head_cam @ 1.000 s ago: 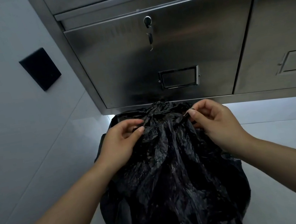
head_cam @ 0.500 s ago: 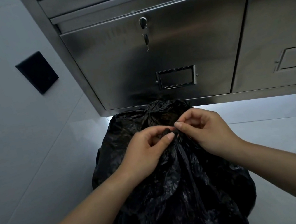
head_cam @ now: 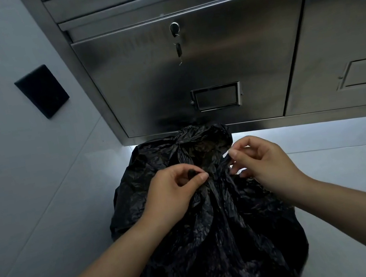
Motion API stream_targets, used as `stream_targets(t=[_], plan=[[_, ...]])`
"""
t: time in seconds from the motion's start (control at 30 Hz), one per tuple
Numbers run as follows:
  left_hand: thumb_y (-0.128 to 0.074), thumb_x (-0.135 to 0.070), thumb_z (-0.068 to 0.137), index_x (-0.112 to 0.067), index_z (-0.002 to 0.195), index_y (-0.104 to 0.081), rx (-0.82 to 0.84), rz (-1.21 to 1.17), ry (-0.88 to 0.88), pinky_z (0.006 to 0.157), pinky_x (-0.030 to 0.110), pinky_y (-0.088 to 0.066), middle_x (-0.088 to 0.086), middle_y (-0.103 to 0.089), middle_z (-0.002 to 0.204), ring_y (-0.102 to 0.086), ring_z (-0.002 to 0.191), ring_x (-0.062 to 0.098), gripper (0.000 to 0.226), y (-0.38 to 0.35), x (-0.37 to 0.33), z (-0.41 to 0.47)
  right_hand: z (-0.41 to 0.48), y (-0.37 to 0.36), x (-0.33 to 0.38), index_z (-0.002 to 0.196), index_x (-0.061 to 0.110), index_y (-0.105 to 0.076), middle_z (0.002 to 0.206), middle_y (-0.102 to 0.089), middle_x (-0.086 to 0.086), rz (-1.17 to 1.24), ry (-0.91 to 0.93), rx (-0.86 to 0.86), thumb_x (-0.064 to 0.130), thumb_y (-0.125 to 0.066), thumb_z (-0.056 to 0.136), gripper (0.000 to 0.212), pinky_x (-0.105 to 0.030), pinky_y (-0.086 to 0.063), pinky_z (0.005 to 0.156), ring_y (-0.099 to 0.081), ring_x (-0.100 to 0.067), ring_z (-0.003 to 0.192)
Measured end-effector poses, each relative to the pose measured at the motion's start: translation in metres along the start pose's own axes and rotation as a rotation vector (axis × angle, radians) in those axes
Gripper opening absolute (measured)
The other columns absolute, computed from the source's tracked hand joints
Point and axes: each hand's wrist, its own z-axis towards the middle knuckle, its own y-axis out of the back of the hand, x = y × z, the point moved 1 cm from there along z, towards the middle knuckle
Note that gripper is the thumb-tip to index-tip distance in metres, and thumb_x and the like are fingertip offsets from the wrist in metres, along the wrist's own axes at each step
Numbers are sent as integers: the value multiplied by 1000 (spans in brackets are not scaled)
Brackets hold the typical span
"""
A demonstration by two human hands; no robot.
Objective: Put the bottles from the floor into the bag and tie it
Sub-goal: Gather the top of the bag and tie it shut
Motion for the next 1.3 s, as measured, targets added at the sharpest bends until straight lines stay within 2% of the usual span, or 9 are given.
stream_targets(t=[0.17, 0.27, 0.43, 0.53, 0.63, 0.83, 0.97, 1.13, 1.3], plan=[[-72, -33, 77, -33, 75, -71, 16, -10, 6, 63, 16, -50, -5, -72, 72, -65, 66, 7, 2, -2, 5, -1, 4, -3, 6, 88, 30, -66, 75, -65, -3, -275, 70, 175, 43, -75, 65, 29, -21, -48, 57, -60, -14, 62], [-71, -32, 77, -35, 74, -70, 15, -31, -2, 63, 19, -51, -5, -72, 73, -66, 66, 9, 5, -3, 6, 0, 5, -5, 3, 78, 33, -70, 67, -70, 0, -479, 117, 162, 37, -81, 63, 19, -19, -48, 58, -62, -7, 58], [-67, -33, 81, -37, 91, -68, 98, -25, 11, 76, 32, -54, -10, -70, 87, -64, 79, 20, 10, -3, 7, -1, 6, -3, -1, 70, 32, -73, 60, -71, 1, -488, 65, 120, 33, -83, 63, 13, -16, -48, 52, -64, -7, 54], [-67, -32, 82, -35, 105, -67, 206, -42, -36, 78, 16, -49, -18, -68, 90, -64, 87, 4, 24, -6, 4, 0, 5, -3, -1, 71, 29, -73, 62, -71, -2, -387, 44, 137, 27, -82, 66, 10, -26, -56, 62, -67, -12, 56], [-72, -32, 76, -31, 91, -72, 183, -13, -44, 78, 10, -47, -15, -72, 87, -64, 85, -3, 15, -7, 1, 0, 2, -3, -2, 70, 25, -74, 64, -72, 0, -352, 29, 165, 23, -81, 68, 7, -25, -58, 63, -69, -14, 58], [-75, -28, 75, -23, 75, -71, 16, 71, -44, 67, 7, -45, -10, -69, 73, -63, 71, 1, 6, -2, 2, 3, 2, 0, -10, 65, 20, -70, 58, -70, 0, -276, -51, 142, 15, -76, 74, 12, -18, -54, 56, -67, -10, 57], [-74, -26, 77, -22, 74, -70, -17, 63, -24, 66, 10, -48, -7, -69, 73, -63, 70, 4, 7, -3, 5, 1, 0, -1, -15, 71, 19, -64, 61, -67, 4, -349, -37, 191, 17, -71, 81, 12, -20, -53, 56, -66, -12, 60], [-74, -24, 76, -23, 72, -70, -29, 37, -35, 64, 4, -43, -11, -70, 70, -62, 67, -4, 6, 0, 4, -1, -2, -9, -9, 75, 32, -66, 71, -68, 16, -585, 113, 219, 41, -73, 72, 12, -11, -47, 63, -62, 4, 67], [-74, -26, 77, -21, 76, -71, 4, 28, -5, 65, 7, -46, -7, -70, 73, -64, 70, 3, 6, -1, 5, -2, 0, -9, -7, 63, 38, -70, 64, -68, 22, -542, 106, 164, 32, -80, 68, 13, -3, -40, 58, -61, 8, 61]])
